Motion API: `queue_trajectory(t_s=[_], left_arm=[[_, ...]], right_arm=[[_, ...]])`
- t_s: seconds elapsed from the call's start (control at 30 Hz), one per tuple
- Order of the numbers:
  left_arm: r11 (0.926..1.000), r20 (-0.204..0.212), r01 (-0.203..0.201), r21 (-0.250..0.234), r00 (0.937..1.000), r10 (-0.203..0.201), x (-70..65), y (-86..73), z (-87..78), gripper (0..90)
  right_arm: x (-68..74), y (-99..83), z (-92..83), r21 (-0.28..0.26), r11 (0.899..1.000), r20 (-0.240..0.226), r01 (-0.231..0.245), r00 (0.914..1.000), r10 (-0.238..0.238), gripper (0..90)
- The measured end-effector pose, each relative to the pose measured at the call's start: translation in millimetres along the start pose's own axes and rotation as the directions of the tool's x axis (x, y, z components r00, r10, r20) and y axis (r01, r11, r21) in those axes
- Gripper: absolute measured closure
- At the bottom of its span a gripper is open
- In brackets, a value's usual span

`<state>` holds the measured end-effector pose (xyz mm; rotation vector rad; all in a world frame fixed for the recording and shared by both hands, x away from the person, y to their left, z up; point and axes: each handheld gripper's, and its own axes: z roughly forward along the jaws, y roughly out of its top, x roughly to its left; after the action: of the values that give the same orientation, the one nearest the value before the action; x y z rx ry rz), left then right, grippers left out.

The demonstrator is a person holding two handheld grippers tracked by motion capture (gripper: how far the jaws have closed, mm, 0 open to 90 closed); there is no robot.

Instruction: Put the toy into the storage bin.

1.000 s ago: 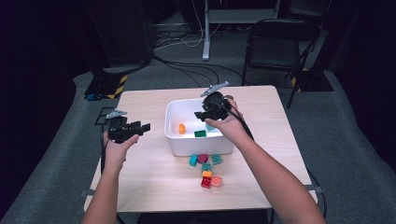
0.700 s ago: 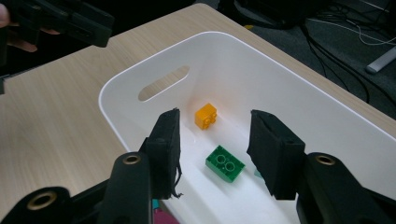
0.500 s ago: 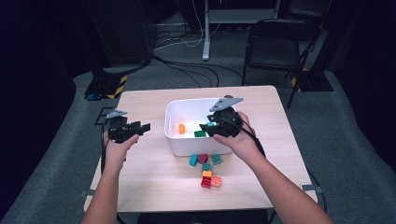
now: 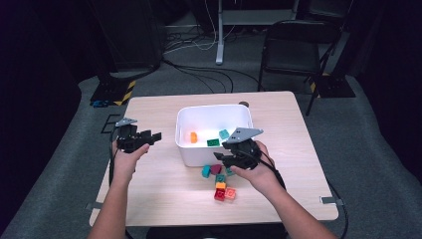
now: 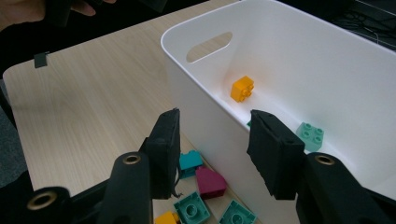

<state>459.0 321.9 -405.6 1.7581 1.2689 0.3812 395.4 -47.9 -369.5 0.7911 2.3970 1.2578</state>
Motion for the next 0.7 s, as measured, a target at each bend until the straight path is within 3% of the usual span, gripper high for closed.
queue_trajectory(t_s=[0.23, 0.7], left_arm=[[1.0, -0.002, 0.005, 0.002, 1.0, -0.005, 1.4, -0.3, -0.2, 43.6], [1.0, -0.006, 0.006, 0.006, 1.0, -0.006, 1.7, -1.2, 1.5, 43.5]], right_arm=[[2.9, -31.0, 14.3, 0.005, 1.0, -0.018, -0.026, 0.9995, 0.026, 53.4], [-1.2, -74.3, 53.2, 0.069, 0.995, 0.006, -0.065, 0.9979, 0.065, 54.1]])
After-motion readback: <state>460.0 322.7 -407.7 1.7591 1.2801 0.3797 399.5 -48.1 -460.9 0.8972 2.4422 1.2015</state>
